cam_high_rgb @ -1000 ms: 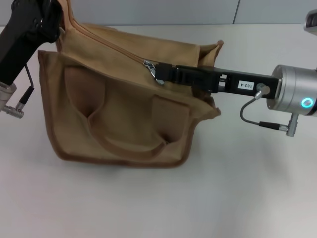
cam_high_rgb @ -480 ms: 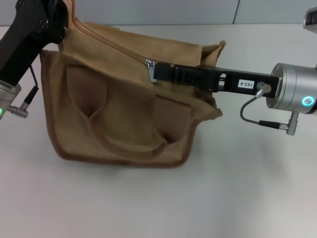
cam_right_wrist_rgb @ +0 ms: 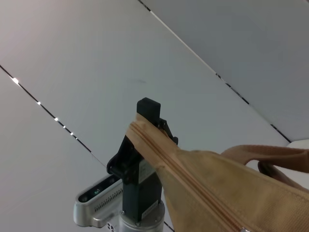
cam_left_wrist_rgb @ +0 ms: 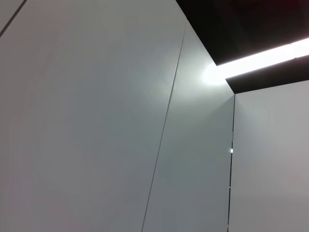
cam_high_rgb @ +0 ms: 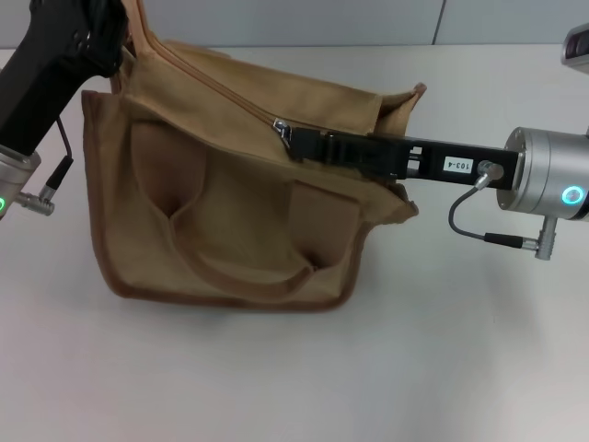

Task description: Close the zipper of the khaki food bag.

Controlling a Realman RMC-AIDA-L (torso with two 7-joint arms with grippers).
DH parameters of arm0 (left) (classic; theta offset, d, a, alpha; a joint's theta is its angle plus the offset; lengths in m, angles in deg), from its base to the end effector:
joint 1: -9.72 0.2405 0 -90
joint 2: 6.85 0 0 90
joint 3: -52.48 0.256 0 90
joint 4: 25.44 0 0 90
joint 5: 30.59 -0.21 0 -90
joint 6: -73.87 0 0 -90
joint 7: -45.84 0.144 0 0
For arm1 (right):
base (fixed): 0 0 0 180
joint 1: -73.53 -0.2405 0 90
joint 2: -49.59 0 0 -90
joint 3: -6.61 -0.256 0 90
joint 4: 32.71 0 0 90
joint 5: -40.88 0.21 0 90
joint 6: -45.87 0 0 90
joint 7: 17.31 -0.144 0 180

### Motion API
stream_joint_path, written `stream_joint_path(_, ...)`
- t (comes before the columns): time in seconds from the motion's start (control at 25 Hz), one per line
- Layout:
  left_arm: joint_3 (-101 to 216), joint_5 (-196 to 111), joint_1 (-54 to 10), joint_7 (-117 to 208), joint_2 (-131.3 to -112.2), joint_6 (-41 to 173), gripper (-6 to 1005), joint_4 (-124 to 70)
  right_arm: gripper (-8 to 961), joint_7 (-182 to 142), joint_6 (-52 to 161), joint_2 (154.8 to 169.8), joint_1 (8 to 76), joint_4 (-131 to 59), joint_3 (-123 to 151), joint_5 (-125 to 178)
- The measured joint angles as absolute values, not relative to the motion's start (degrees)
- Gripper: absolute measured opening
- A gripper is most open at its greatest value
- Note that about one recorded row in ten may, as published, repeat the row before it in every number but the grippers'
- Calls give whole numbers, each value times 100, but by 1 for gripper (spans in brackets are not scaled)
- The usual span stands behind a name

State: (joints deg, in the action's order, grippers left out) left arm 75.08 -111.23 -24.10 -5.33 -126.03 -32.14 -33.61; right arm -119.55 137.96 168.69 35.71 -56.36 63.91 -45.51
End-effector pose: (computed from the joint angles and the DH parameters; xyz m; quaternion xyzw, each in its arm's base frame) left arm -0.2216 0.3218 0.0267 -0.7254 -0.1199 -0.6184 0.2775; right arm 0.1817 0.3356 -0.0364 0.8345 -0.3819 -0.3907 0.0713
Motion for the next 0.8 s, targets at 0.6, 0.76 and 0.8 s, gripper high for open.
stream_joint_path(0.6,7506,-11147,-2509,-460,-12603,-3189,-1,-3269,360,-13745,14121,16549,3393,-5914,6317,-4789)
stream_joint_path(0.76,7508,-11153,-2510,-398,-12603,-3188,-1,-3193,358,-14278,14289,16499,3382,-5878,6061,-4742)
stream_joint_path(0.8,7507,-11154,-2510,-384,-12603,-3187,-1,-3178,358,-14392,14332,16499,3382,-5872,5993,-4741)
